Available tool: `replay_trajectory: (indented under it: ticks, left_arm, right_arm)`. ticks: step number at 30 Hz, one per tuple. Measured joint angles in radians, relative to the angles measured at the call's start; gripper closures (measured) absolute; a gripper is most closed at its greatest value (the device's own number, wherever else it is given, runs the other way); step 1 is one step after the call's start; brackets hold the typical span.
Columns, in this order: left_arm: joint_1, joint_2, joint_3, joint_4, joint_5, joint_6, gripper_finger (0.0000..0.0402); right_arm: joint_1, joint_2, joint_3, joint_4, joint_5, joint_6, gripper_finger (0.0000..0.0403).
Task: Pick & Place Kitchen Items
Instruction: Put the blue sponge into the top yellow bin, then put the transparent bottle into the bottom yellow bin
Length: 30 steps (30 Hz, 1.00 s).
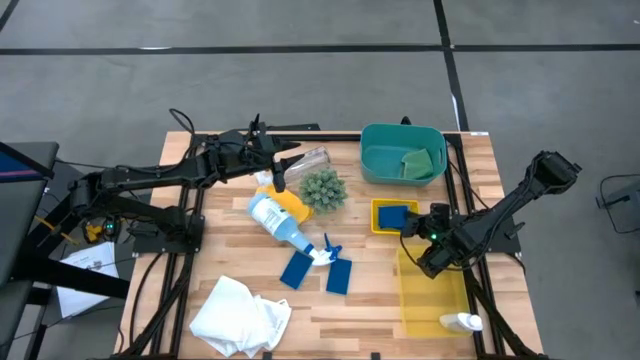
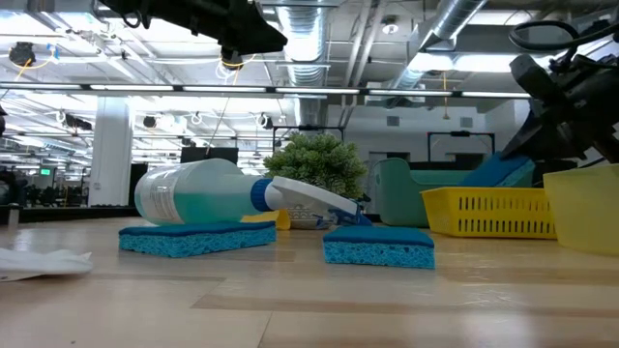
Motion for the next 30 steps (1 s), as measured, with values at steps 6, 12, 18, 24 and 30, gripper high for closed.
replay_trajectory:
  ticks: [6, 12, 18, 24, 30]
  left_arm:
    - [0.0, 0.0, 0.0, -0.001, 0.0, 0.0, 0.0262]
    - [0.0, 0.0, 0.0, -0.001, 0.0, 0.0, 0.0262]
    - [0.0, 0.0, 0.0, -0.009, 0.0, 0.0, 0.0262]
    - [0.0, 0.0, 0.0, -0.009, 0.0, 0.0, 0.0262]
    - [0.0, 0.0, 0.0, -0.016, 0.0, 0.0, 0.0262]
  right_arm:
    - [0.0, 0.0, 0.0, -0.002, 0.022, -0.016, 0.0302]
    - [0.0, 0.0, 0.0, -0.001, 0.027, -0.04, 0.0229]
    - [0.0, 0.0, 0.001, -0.006, 0.058, -0.069, 0.0183]
    - [0.001, 0.0, 0.042, -0.026, 0.094, -0.165, 0.0175]
    - [0.001, 0.0, 0.098, -0.049, 0.132, -0.27, 0.0175]
